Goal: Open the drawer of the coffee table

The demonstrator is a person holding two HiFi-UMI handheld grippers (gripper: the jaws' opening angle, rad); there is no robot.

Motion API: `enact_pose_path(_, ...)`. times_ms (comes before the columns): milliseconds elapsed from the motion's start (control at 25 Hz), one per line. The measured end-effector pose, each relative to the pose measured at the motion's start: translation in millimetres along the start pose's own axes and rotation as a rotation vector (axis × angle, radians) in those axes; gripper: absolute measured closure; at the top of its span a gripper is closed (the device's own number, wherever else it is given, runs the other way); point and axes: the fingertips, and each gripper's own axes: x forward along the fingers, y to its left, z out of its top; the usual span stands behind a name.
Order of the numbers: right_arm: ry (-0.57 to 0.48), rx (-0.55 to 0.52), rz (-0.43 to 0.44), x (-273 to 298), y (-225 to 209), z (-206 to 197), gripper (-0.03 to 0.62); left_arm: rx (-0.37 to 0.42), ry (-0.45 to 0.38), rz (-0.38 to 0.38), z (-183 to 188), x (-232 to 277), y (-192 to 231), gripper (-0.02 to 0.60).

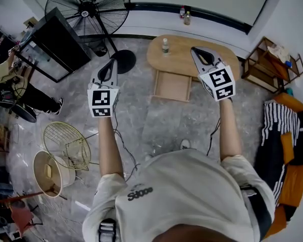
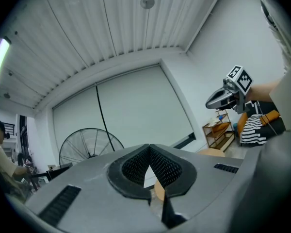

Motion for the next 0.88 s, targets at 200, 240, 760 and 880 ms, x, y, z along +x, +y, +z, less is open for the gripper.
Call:
enact_pose_path(200, -0.002, -0.005, 0.007, 15.6, 33.7, 16.9, 0.588, -0.002, 0.007, 0.003, -16.3, -22.6, 25.6, 0.563)
enact_pose_path(240, -0.004, -0.004, 0.013, 18.1, 40.2, 20.6, 0.588, -0.006, 0.007, 0.005, -18.9, -27.0, 30.3, 0.563)
enact_pose_path(760, -0.020, -0.032, 0.025, 35.6, 79.6, 43.3, 0.588, 0.007, -0.007, 0.006, -32.1, -58.1, 59.5, 0.563)
enact_pose_path(880, -0.018, -0.038, 0.017, 37.1, 77.0, 42.6, 0.588, 0.008, -0.010, 0.004, -33.7, -55.6, 59.6, 0.563)
